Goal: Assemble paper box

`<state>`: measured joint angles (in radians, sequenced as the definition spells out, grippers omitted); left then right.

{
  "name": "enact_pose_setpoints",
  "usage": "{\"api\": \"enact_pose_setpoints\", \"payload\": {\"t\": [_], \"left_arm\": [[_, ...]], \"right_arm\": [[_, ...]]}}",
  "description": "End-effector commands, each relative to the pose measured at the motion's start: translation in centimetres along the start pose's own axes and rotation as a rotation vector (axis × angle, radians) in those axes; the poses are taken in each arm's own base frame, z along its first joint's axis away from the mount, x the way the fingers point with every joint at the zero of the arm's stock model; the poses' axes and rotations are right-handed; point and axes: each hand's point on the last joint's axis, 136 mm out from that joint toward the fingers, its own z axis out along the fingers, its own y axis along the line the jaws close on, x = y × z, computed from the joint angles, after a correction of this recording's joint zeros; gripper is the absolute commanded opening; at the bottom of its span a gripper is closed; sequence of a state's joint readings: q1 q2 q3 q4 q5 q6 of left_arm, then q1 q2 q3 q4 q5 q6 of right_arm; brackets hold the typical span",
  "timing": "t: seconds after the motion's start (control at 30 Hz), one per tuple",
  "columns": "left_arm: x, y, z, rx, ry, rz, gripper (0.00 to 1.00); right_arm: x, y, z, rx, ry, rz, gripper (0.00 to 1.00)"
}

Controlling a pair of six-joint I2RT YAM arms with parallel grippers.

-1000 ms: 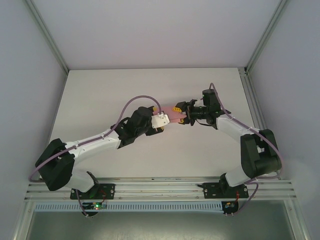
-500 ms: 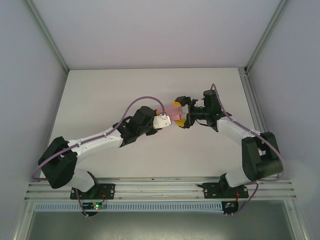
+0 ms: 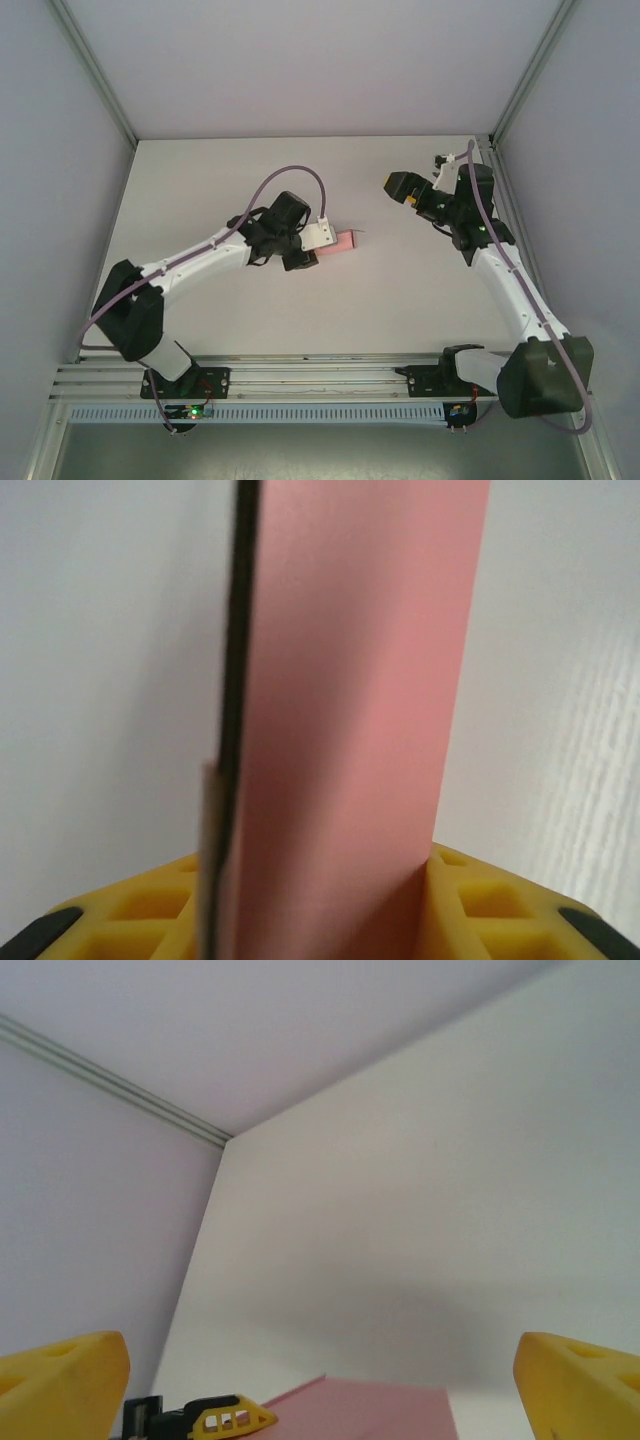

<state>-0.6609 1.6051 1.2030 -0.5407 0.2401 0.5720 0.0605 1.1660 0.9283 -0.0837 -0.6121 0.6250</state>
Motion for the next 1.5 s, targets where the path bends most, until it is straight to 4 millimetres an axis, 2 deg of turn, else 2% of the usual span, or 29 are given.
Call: {"api": "enact_pose_setpoints", "payload": {"t": [0.0, 0.13, 0.23, 0.3, 0.4, 0.5, 0.67, 0.83, 1.13, 1.2, 1.4, 1.47], "left_arm": [[2.8, -3.1, -0.7, 0.249, 0.120, -0.084, 0.39], [2.8, -2.2, 0.1, 0.299, 0.135, -0.114, 0.40], [2.6, -2.3, 0.4, 0.342, 0.124, -0.102, 0.40], [2.7, -2.2, 0.5, 0.360, 0.120, -0.091, 0.41], [2.6, -2.1, 0.5, 0.384, 0.123, -0.100, 0.41], [2.6, -2.0, 0.6, 0.406, 0.114, -0.104, 0.41], [2.2, -1.4, 1.3, 0.415, 0.112, -0.132, 0.42], [2.9, -1.3, 1.7, 0.423, 0.160, -0.146, 0.43], [2.8, -1.2, 1.6, 0.422, 0.165, -0.156, 0.43], [2.7, -1.2, 1.6, 0.419, 0.166, -0.154, 0.43], [2.4, -0.8, 1.5, 0.401, 0.160, -0.156, 0.43], [2.2, -0.7, 1.5, 0.395, 0.157, -0.159, 0.44]], "right_arm": [[0.0, 0.8, 0.1, -0.059, -0.004, -0.222, 0.98], [3.6, 3.6, 0.4, -0.199, 0.148, -0.411, 0.98], [7.6, 4.9, 0.8, -0.275, 0.228, -0.603, 0.94], [9.7, 4.2, 1.5, -0.228, 0.298, -0.678, 0.89], [11.6, 2.4, 2.7, -0.114, 0.401, -0.728, 0.80], [12.9, 1.0, 3.6, -0.046, 0.490, -0.735, 0.72], [15.1, -0.2, 4.4, -0.051, 0.592, -0.733, 0.61], [15.9, -1.4, 4.9, -0.028, 0.643, -0.748, 0.51], [13.9, -1.2, 6.0, 0.050, 0.612, -0.796, 0.43], [14.0, -1.1, 6.0, 0.056, 0.628, -0.800, 0.39], [15.5, -1.9, 5.7, 0.103, 0.732, -0.813, 0.23], [15.9, -1.9, 5.7, 0.119, 0.754, -0.812, 0.14]]}}
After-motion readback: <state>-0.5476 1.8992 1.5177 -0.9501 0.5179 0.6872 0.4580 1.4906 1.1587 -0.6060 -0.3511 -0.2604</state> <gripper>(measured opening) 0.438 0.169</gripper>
